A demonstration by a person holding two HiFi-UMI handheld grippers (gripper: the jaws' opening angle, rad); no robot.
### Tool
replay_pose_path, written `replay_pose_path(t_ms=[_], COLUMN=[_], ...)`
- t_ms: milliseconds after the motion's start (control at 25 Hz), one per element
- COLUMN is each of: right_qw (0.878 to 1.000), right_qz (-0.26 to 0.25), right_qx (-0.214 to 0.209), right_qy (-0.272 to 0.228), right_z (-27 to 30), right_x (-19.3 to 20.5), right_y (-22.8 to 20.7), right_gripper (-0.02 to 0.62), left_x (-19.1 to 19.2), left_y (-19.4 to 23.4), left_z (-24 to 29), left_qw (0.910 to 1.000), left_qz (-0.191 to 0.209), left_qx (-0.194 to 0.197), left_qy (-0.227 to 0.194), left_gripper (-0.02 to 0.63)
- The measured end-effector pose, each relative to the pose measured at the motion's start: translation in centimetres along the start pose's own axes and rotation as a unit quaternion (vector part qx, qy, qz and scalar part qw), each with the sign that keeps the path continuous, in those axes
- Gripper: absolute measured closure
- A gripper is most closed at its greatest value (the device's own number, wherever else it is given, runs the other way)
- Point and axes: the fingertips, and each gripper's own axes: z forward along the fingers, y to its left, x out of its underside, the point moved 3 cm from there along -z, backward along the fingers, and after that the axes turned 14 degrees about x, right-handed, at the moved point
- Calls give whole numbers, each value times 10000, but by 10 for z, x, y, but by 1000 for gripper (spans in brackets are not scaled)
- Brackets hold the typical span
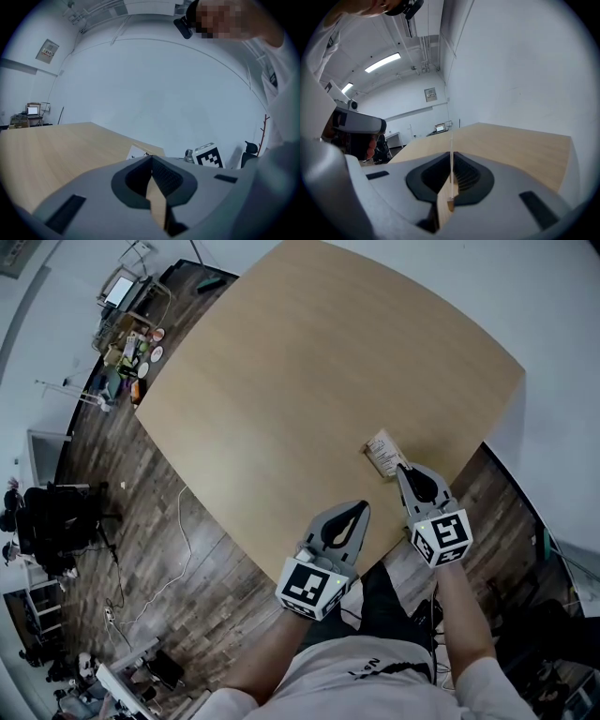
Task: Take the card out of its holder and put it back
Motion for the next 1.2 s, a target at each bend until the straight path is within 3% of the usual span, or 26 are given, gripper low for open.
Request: replay_pose_path(t_ms=[760, 1000, 1200], right_qw=[9971, 9953, 9943], right_qz=[219, 168, 97], right_qx=[349, 429, 414], right_qy=[-634, -853, -973], right_z=[-110, -151, -175], right_x=[-107, -127, -136], right_y=[55, 87, 115], right_gripper=[569, 569, 569], left_x=[-48, -66, -78], left_y=[-57, -87, -98], left_z=[-73, -100, -125], left_qw=[9966, 9924, 9914], left_qz=[427, 779, 715], left_qx=[639, 868, 926], left_qy=[-295, -395, -594], left_gripper=[594, 594, 594])
